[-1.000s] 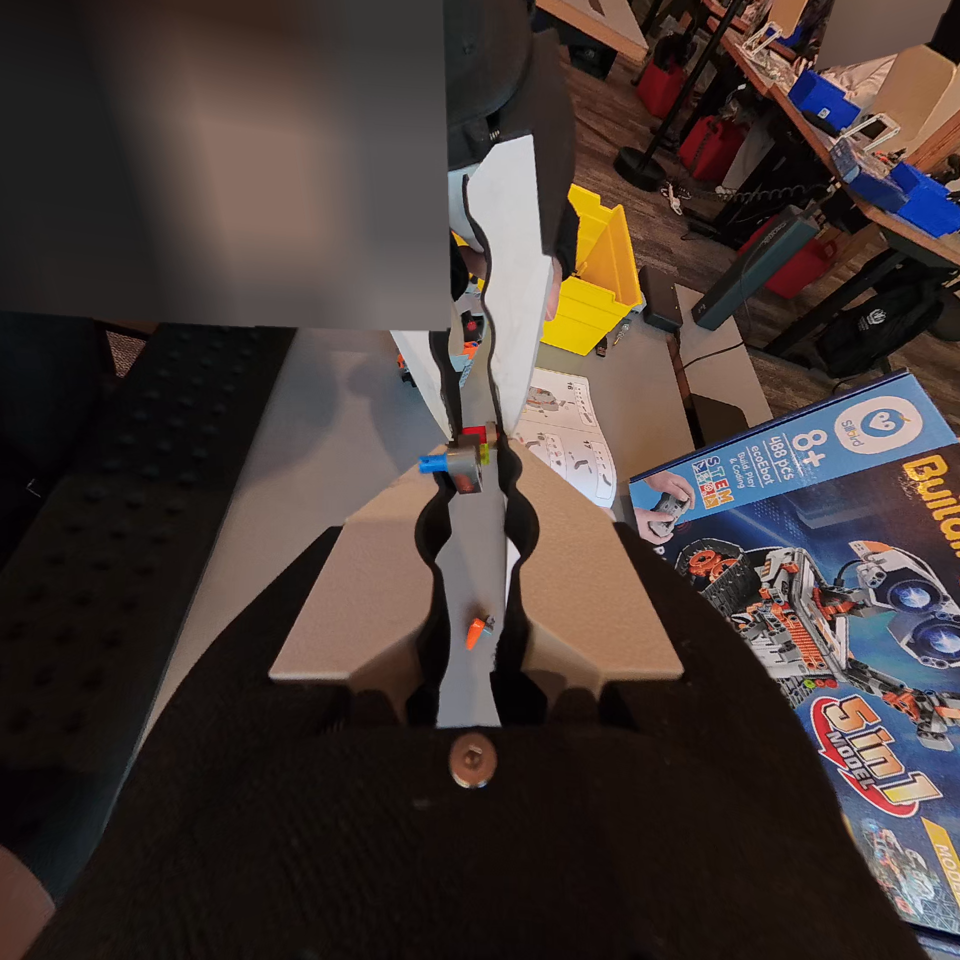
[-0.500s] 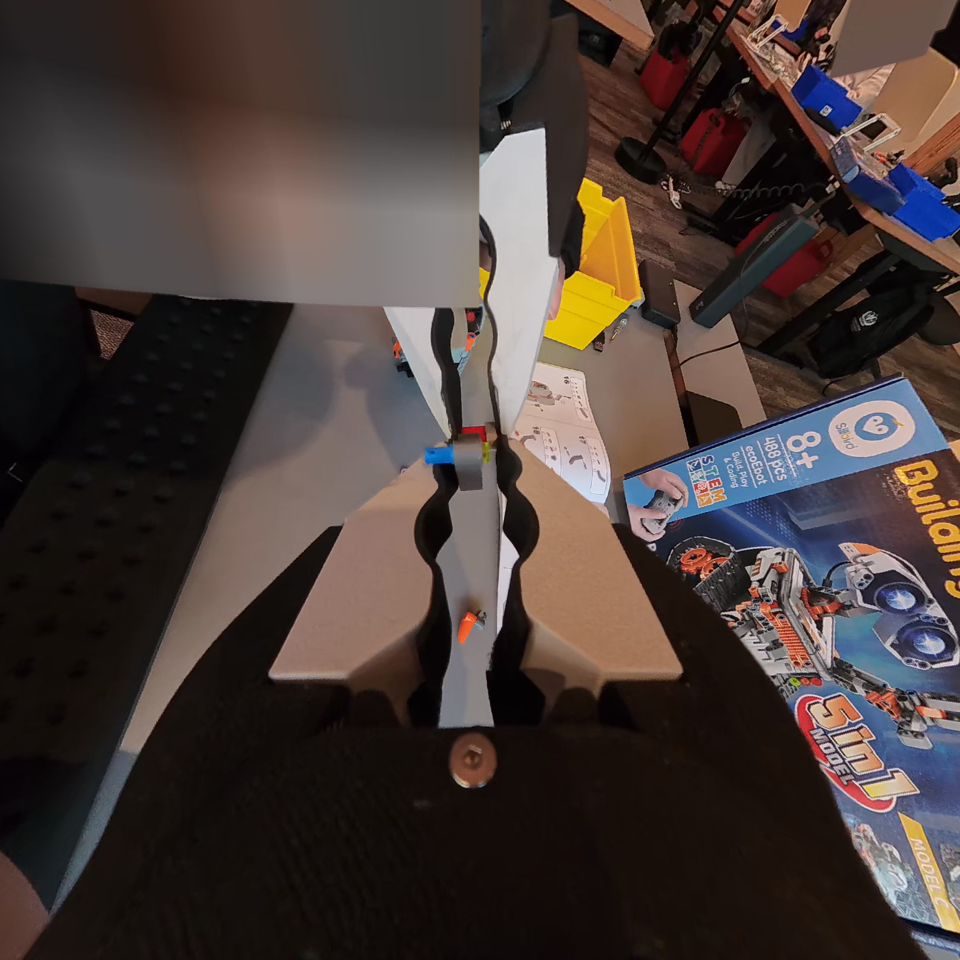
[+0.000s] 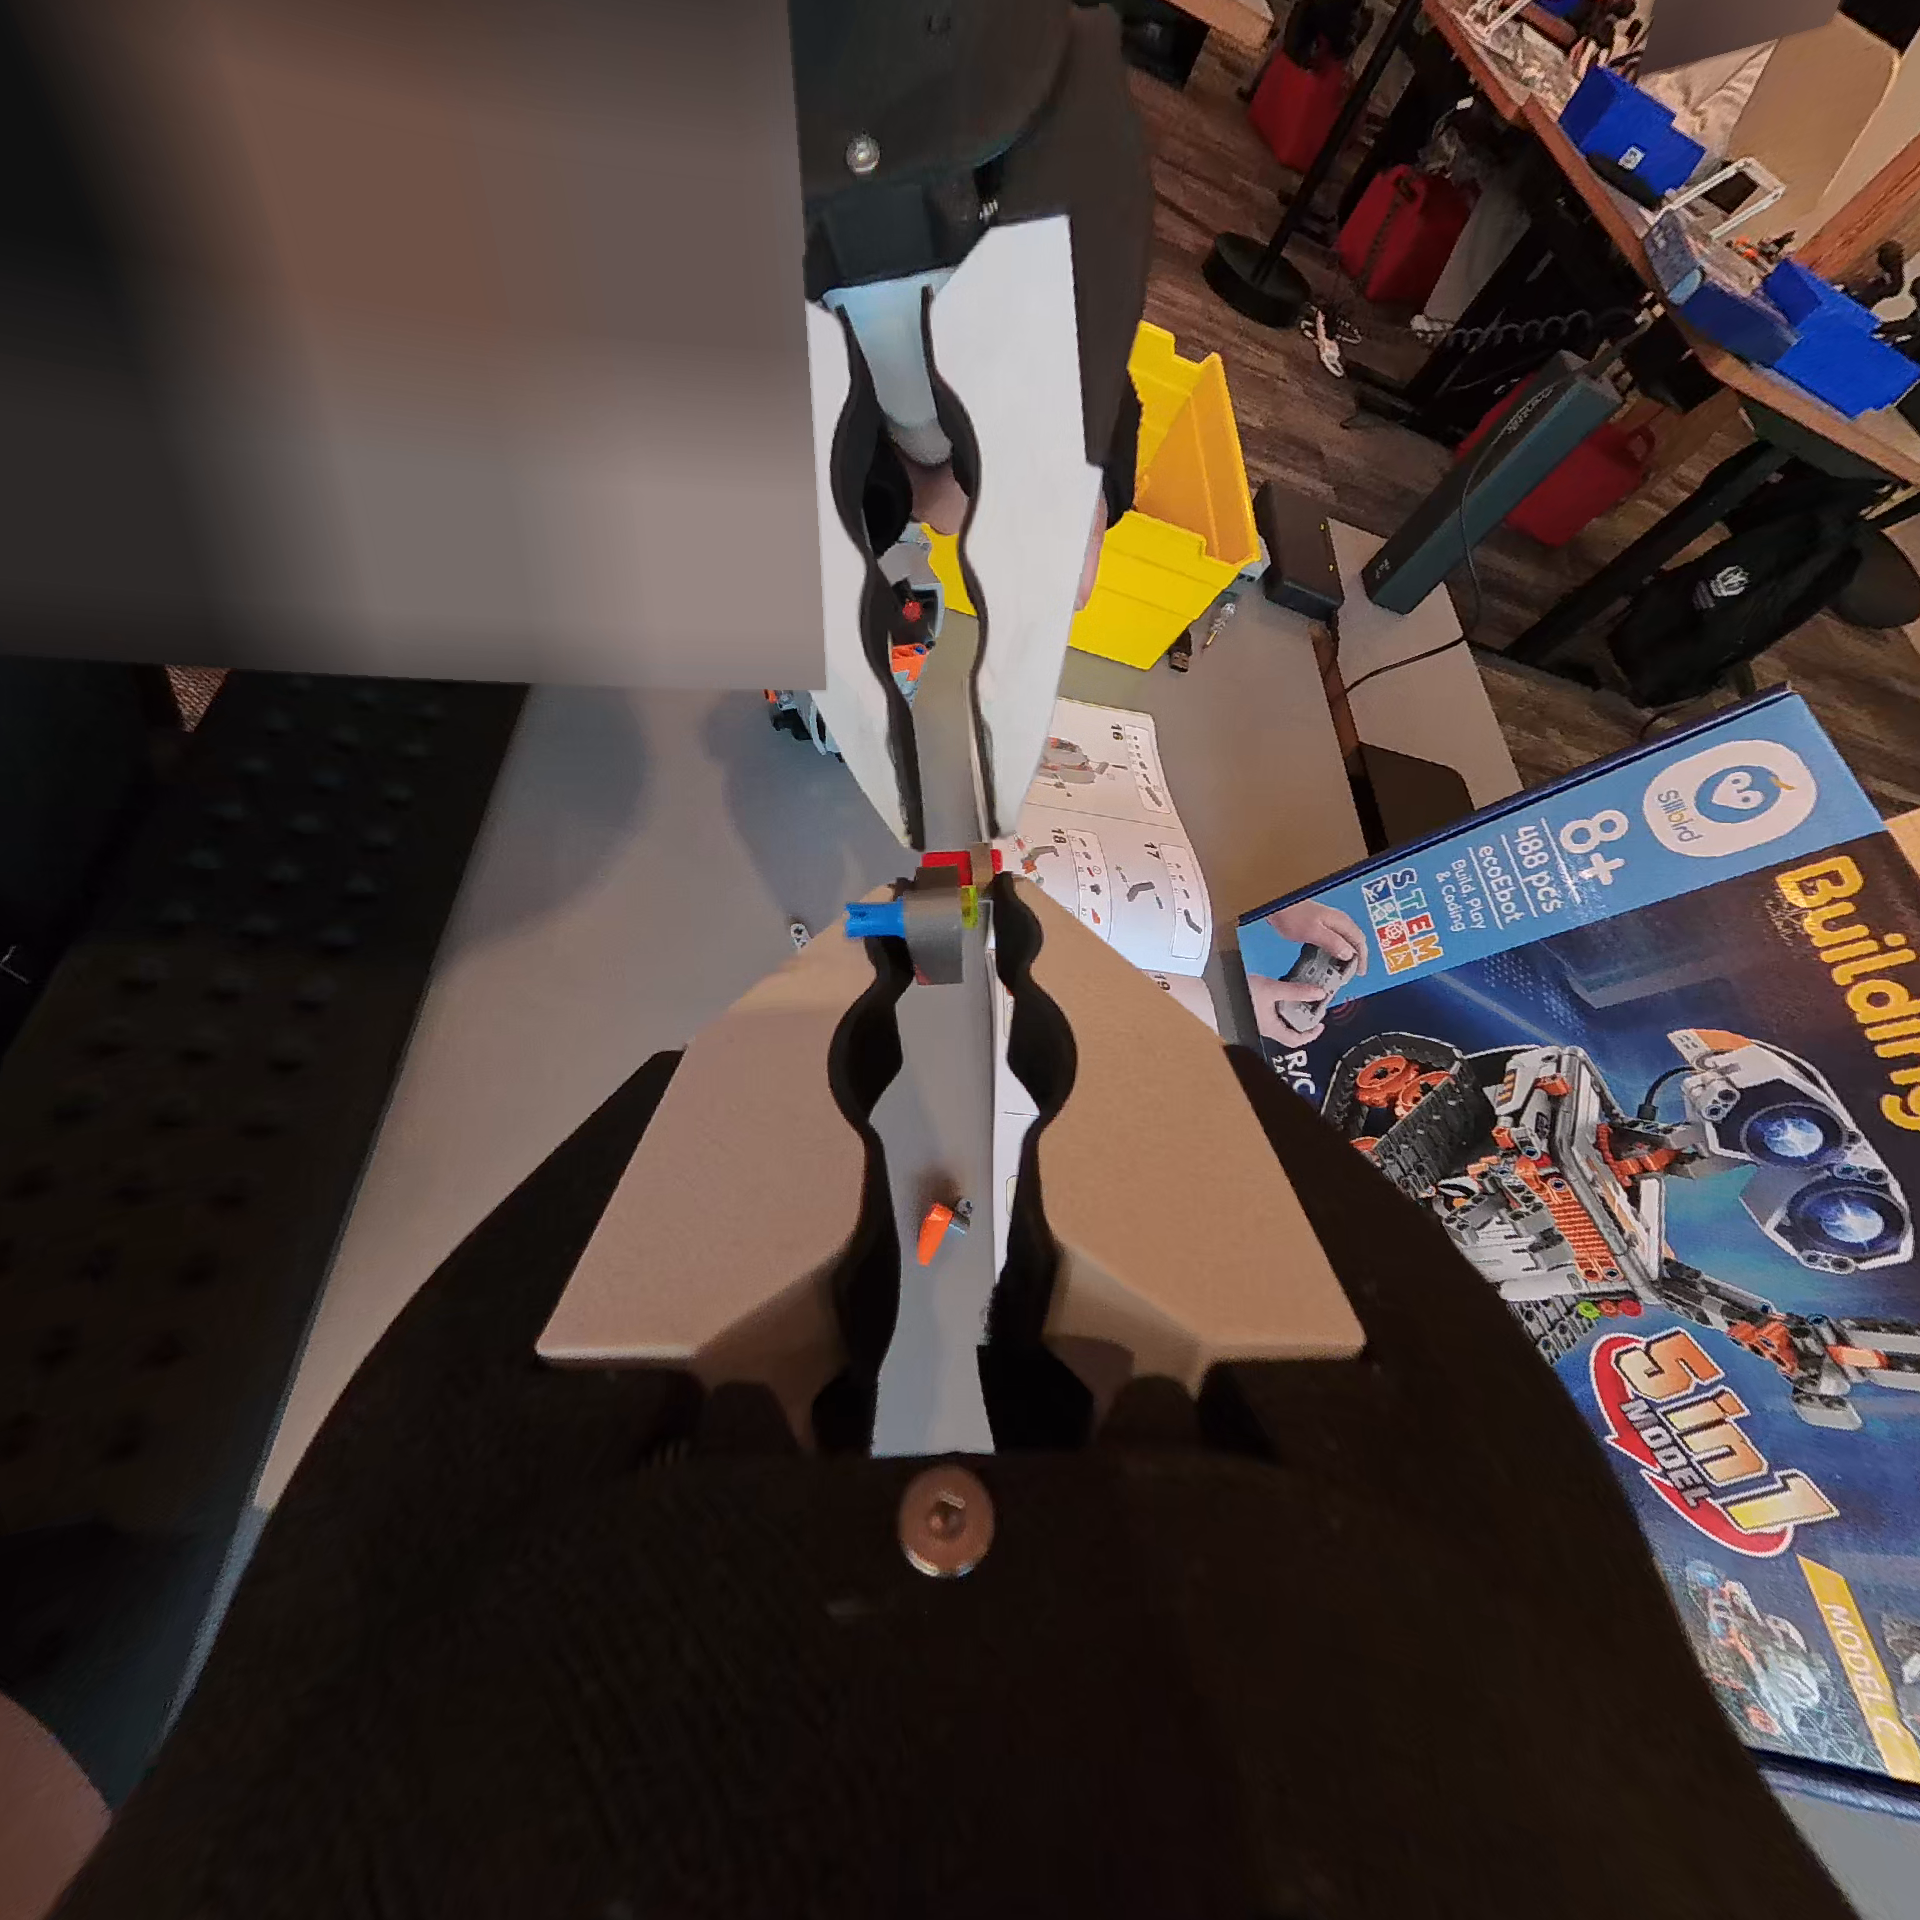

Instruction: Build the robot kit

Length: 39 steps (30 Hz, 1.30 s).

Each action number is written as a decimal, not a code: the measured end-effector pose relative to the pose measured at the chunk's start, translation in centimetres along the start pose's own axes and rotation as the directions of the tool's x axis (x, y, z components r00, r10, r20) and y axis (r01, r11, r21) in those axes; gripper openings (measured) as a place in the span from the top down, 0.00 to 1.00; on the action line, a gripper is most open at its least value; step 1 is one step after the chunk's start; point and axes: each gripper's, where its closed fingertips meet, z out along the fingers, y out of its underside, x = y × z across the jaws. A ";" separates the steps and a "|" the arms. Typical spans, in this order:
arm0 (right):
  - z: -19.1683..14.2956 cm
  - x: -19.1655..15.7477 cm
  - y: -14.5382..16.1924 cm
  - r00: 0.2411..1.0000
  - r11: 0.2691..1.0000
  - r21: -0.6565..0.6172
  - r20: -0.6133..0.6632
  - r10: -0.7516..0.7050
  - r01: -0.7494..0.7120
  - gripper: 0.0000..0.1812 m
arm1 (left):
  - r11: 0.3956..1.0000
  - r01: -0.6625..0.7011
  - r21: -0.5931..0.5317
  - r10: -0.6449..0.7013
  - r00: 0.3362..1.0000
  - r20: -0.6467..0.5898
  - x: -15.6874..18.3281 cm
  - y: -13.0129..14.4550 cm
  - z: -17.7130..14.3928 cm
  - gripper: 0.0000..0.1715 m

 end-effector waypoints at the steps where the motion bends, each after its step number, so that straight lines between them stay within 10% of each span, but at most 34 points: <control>1: 0.0 0.0 0.0 1.000 1.000 0.000 0.001 0.004 -0.004 0.92 | 1.000 0.004 0.010 -0.004 1.000 -0.003 0.0 -0.1 -0.1 0.94; 39: 0.5 -0.2 -0.1 1.000 1.000 -0.004 0.012 -0.019 0.019 0.92 | 1.000 -0.013 0.012 0.014 0.999 -0.041 0.4 0.4 0.2 0.93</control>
